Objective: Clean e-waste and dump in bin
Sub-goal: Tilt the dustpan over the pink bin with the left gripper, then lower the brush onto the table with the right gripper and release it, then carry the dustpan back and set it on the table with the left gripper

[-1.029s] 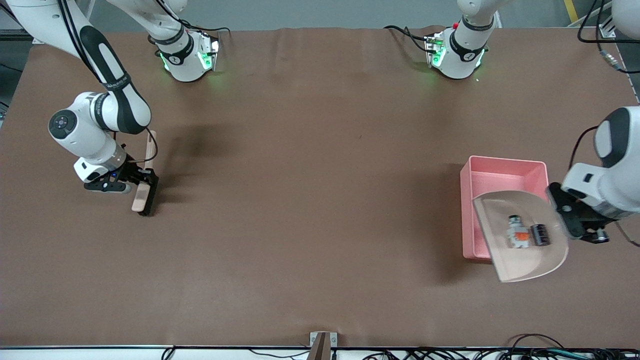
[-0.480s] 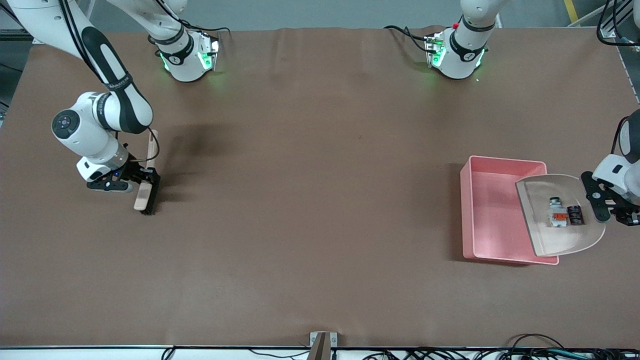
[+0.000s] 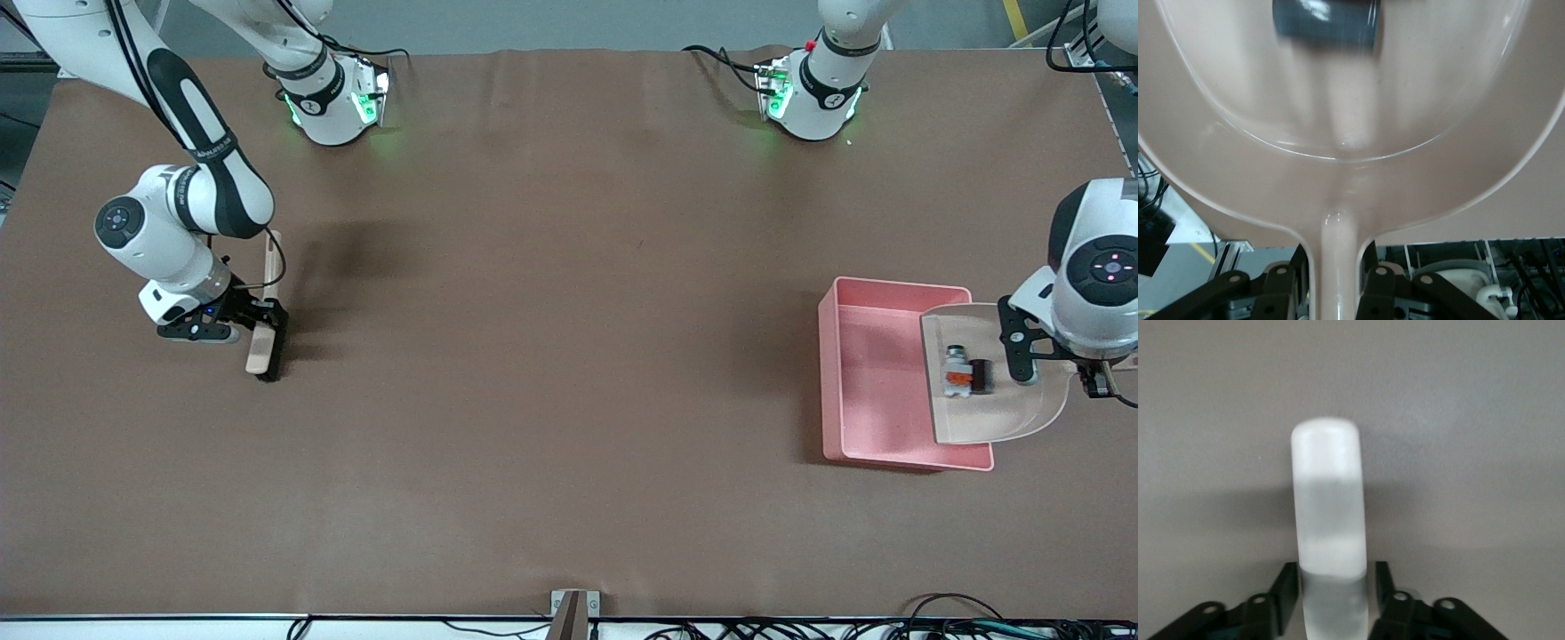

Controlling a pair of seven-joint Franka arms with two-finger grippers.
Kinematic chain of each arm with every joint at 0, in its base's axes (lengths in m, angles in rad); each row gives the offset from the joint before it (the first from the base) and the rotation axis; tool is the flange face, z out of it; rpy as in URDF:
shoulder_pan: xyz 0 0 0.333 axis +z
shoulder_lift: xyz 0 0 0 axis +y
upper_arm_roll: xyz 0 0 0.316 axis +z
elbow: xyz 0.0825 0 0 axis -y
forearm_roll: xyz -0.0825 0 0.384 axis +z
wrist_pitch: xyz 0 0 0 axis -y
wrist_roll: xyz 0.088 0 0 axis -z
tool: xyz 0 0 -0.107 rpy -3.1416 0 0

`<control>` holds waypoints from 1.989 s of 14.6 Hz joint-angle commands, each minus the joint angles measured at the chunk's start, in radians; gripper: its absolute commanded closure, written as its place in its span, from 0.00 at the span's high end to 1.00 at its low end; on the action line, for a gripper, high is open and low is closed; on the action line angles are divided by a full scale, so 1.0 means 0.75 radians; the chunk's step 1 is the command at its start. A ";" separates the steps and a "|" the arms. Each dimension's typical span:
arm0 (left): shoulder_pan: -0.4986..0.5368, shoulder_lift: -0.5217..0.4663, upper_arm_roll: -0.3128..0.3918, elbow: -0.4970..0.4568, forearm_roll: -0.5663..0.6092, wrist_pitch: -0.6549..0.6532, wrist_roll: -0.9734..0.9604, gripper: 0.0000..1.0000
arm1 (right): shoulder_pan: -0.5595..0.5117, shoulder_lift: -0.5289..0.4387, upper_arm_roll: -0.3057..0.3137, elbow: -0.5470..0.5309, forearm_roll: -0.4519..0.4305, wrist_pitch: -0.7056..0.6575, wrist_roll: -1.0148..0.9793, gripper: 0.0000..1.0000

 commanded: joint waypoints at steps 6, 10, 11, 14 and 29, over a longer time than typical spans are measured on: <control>-0.082 -0.019 -0.001 0.011 0.166 -0.055 -0.083 0.05 | 0.016 -0.090 0.013 0.300 -0.012 -0.546 -0.004 1.00; -0.178 -0.021 -0.043 0.149 0.121 -0.057 -0.111 0.02 | 0.075 -0.194 0.013 0.582 -0.022 -0.950 0.009 1.00; -0.201 -0.019 -0.076 0.188 0.084 -0.057 -0.114 0.02 | 0.077 -0.208 0.015 0.686 -0.022 -1.079 0.015 1.00; -0.352 -0.013 -0.089 0.254 0.011 -0.059 -0.114 0.02 | 0.079 -0.243 0.017 0.907 -0.020 -1.329 0.019 1.00; -0.903 0.316 -0.082 0.371 -0.143 -0.094 -0.799 0.02 | 0.151 -0.262 0.005 1.294 -0.010 -1.702 0.250 1.00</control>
